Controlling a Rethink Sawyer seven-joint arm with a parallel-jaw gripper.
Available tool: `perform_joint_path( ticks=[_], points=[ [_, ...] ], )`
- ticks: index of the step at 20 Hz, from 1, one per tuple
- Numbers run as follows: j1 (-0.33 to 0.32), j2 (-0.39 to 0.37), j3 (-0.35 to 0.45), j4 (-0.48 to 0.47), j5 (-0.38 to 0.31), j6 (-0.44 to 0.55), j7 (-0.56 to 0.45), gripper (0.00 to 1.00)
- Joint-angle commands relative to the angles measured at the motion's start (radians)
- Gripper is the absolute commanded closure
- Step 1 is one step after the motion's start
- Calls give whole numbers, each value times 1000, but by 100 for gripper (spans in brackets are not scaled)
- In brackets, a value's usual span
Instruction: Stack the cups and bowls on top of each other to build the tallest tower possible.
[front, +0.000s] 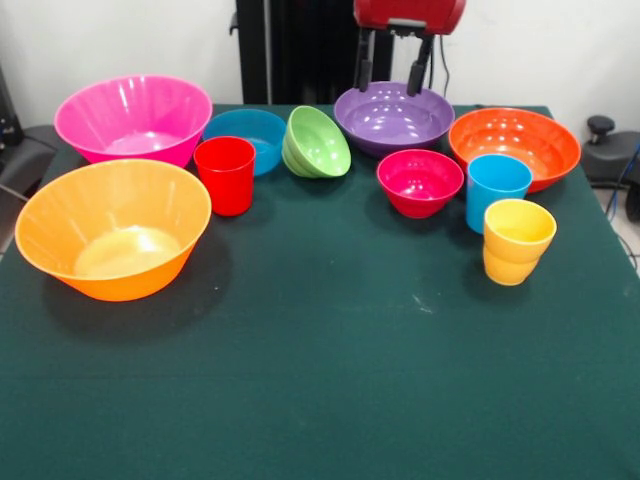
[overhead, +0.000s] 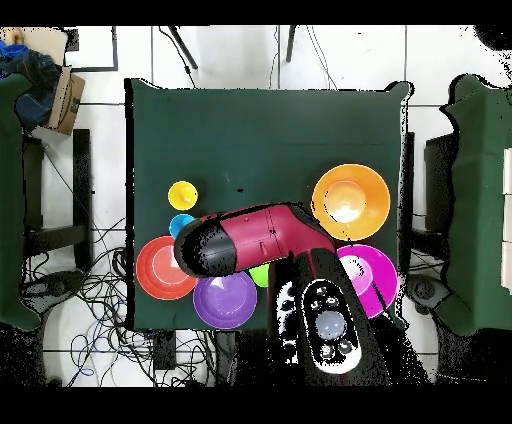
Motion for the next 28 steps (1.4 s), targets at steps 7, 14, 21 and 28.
perform_joint_path(
  ticks=[7,14,21,28],
  points=[
    [52,88,34,-7,-46,-11,-23,0],
    [45,123,39,-10,-17,-15,-14,0],
    [43,183,33,-10,-28,-90,15,0],
    [52,192,25,0,-32,-122,28,0]
  ],
)
